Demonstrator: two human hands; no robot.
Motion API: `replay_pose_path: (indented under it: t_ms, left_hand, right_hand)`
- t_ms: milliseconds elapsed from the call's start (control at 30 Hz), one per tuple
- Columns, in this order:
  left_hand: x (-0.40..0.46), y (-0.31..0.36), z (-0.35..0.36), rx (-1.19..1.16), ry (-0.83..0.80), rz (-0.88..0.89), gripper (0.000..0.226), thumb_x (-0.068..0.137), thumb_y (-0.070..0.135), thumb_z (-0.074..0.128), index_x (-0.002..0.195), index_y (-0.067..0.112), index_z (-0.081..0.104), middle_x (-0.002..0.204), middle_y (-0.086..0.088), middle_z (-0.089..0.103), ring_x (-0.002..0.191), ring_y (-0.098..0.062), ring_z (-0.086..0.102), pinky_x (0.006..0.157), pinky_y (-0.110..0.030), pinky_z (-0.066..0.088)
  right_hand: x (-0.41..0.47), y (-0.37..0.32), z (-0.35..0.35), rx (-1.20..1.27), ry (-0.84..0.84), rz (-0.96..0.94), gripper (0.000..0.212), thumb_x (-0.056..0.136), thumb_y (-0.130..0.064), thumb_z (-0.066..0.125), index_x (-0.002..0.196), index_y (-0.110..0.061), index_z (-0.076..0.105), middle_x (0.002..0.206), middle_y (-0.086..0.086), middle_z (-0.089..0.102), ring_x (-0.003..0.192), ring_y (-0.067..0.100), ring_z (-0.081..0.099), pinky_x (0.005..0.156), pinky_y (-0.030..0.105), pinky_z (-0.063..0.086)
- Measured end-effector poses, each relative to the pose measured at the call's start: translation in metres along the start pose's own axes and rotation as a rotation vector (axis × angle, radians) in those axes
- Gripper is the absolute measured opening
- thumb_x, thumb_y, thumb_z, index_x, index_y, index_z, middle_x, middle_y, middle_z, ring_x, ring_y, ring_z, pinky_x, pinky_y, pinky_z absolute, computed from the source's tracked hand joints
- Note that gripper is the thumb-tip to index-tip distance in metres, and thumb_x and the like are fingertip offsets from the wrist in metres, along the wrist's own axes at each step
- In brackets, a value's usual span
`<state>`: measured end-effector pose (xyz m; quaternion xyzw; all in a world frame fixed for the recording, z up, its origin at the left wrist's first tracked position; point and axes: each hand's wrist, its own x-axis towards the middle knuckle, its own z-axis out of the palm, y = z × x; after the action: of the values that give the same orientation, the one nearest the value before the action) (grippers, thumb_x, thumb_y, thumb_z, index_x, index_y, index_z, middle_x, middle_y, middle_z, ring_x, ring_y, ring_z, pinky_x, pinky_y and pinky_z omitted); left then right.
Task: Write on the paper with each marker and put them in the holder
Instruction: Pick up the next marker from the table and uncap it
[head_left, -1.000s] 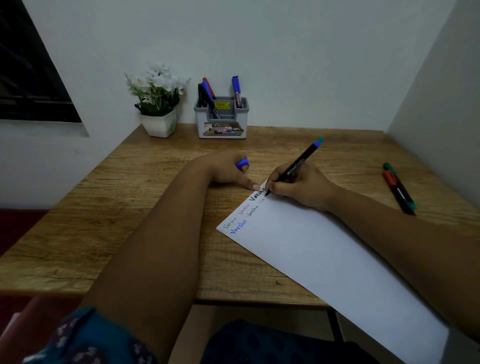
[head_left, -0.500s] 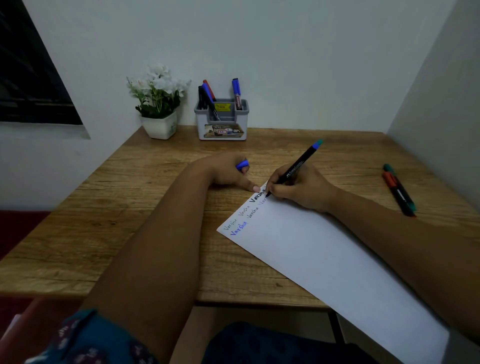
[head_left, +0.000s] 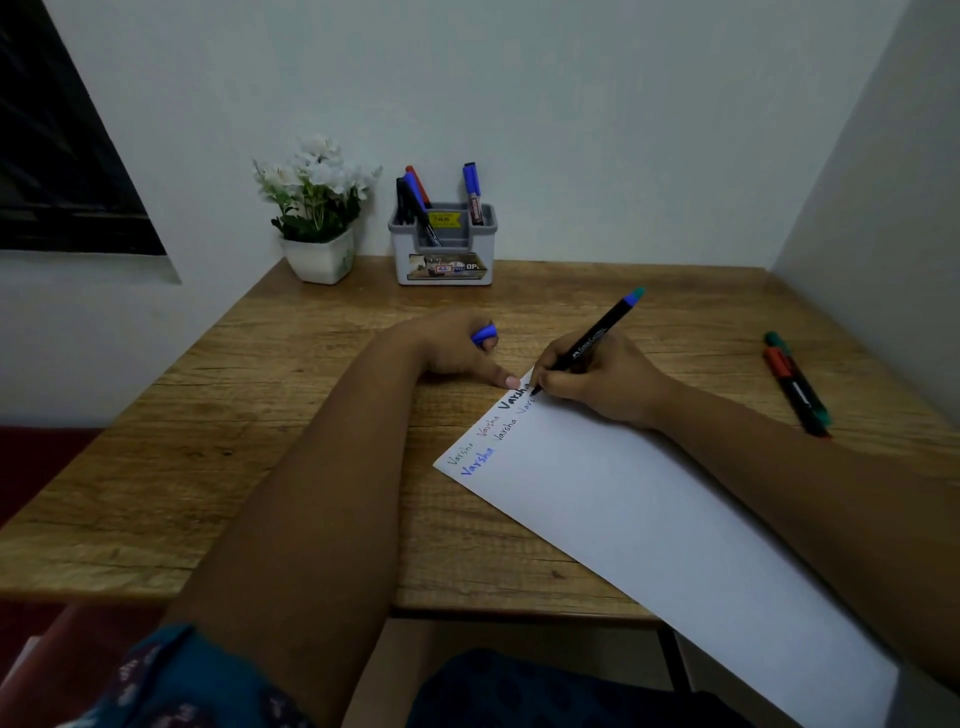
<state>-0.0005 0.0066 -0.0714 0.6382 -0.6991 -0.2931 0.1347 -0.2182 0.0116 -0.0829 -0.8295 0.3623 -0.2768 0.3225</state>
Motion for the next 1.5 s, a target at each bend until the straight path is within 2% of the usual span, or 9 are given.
replay_pose_path:
  t_ms: [433, 633, 933, 1033, 1133, 1200, 1300, 1400, 1500]
  left_hand:
    - [0.000, 0.000, 0.000, 0.000, -0.002, -0.005, 0.050, 0.062, 0.051, 0.084, 0.086, 0.020, 0.054, 0.085, 0.000, 0.060, 0.078, -0.018, 0.052, 0.073, -0.035, 0.043]
    - [-0.001, 0.002, 0.001, -0.006, 0.001, -0.017, 0.049, 0.064, 0.050, 0.084, 0.087, 0.019, 0.054, 0.086, -0.001, 0.059, 0.078, -0.018, 0.051, 0.072, -0.035, 0.042]
    - [-0.003, 0.003, 0.000, -0.003, 0.004, -0.022, 0.047, 0.065, 0.050, 0.084, 0.085, 0.021, 0.053, 0.085, 0.000, 0.059, 0.078, -0.018, 0.051, 0.072, -0.035, 0.041]
    - [-0.004, 0.004, 0.001, -0.007, 0.004, -0.019, 0.048, 0.064, 0.049, 0.085, 0.085, 0.020, 0.053, 0.084, 0.000, 0.059, 0.077, -0.018, 0.051, 0.072, -0.035, 0.042]
    - [-0.006, 0.005, -0.001, -0.031, -0.002, -0.022, 0.050, 0.064, 0.048, 0.085, 0.094, 0.020, 0.056, 0.090, 0.001, 0.060, 0.085, -0.019, 0.054, 0.079, -0.037, 0.045]
    - [-0.008, 0.007, -0.001, -0.050, 0.031, -0.033, 0.062, 0.067, 0.046, 0.084, 0.114, 0.021, 0.052, 0.101, 0.002, 0.057, 0.096, -0.018, 0.054, 0.086, -0.037, 0.045]
    - [-0.012, 0.012, 0.001, -0.219, 0.079, -0.015, 0.075, 0.069, 0.039, 0.085, 0.130, 0.023, 0.044, 0.113, 0.002, 0.053, 0.107, -0.019, 0.053, 0.098, -0.040, 0.045]
    - [-0.011, 0.015, 0.004, -0.257, 0.054, 0.047, 0.047, 0.068, 0.031, 0.087, 0.103, 0.021, 0.057, 0.094, 0.004, 0.056, 0.088, -0.016, 0.054, 0.078, -0.033, 0.046]
    - [-0.012, 0.019, 0.008, -0.239, 0.066, 0.107, 0.036, 0.067, 0.028, 0.088, 0.079, 0.025, 0.054, 0.076, 0.007, 0.053, 0.068, -0.009, 0.048, 0.063, -0.026, 0.039]
  right_hand:
    - [0.003, 0.007, -0.007, 0.104, 0.064, 0.059, 0.010, 0.080, -0.003, 0.067, 0.074, -0.009, 0.073, 0.080, 0.007, 0.073, 0.075, 0.007, 0.062, 0.073, 0.023, 0.049]
    - [0.004, 0.008, -0.006, 0.062, 0.028, -0.004, 0.029, 0.078, -0.002, 0.071, 0.065, -0.027, 0.071, 0.071, -0.006, 0.071, 0.071, 0.005, 0.062, 0.073, 0.026, 0.050]
    - [0.005, 0.007, -0.006, 0.002, 0.028, 0.009, 0.024, 0.078, -0.007, 0.071, 0.067, -0.028, 0.071, 0.075, -0.002, 0.072, 0.072, 0.006, 0.061, 0.071, 0.026, 0.050]
    - [0.005, 0.007, -0.006, 0.004, 0.034, 0.044, 0.015, 0.080, -0.006, 0.068, 0.071, -0.018, 0.072, 0.075, 0.003, 0.071, 0.069, 0.005, 0.058, 0.069, 0.024, 0.047]
    - [0.008, 0.008, -0.007, 0.290, 0.137, 0.083, 0.015, 0.086, 0.000, 0.063, 0.078, -0.012, 0.066, 0.064, 0.002, 0.065, 0.057, 0.005, 0.054, 0.057, 0.018, 0.044]
    - [0.011, 0.009, -0.009, 0.493, 0.199, 0.095, 0.015, 0.090, -0.001, 0.064, 0.086, -0.014, 0.057, 0.058, -0.002, 0.057, 0.048, 0.006, 0.050, 0.048, 0.016, 0.041]
    - [0.013, 0.008, -0.013, 0.670, 0.227, 0.082, 0.016, 0.088, -0.008, 0.067, 0.085, -0.014, 0.052, 0.057, -0.002, 0.055, 0.049, 0.008, 0.049, 0.050, 0.019, 0.043]
    - [0.013, 0.004, -0.018, 0.908, 0.168, 0.169, 0.015, 0.095, -0.023, 0.057, 0.087, -0.011, 0.060, 0.068, 0.005, 0.064, 0.058, 0.012, 0.060, 0.060, 0.020, 0.051]
    - [0.012, 0.001, -0.025, 1.022, 0.119, 0.222, 0.028, 0.100, -0.020, 0.041, 0.095, -0.005, 0.063, 0.072, 0.013, 0.066, 0.060, 0.016, 0.063, 0.062, 0.022, 0.054]
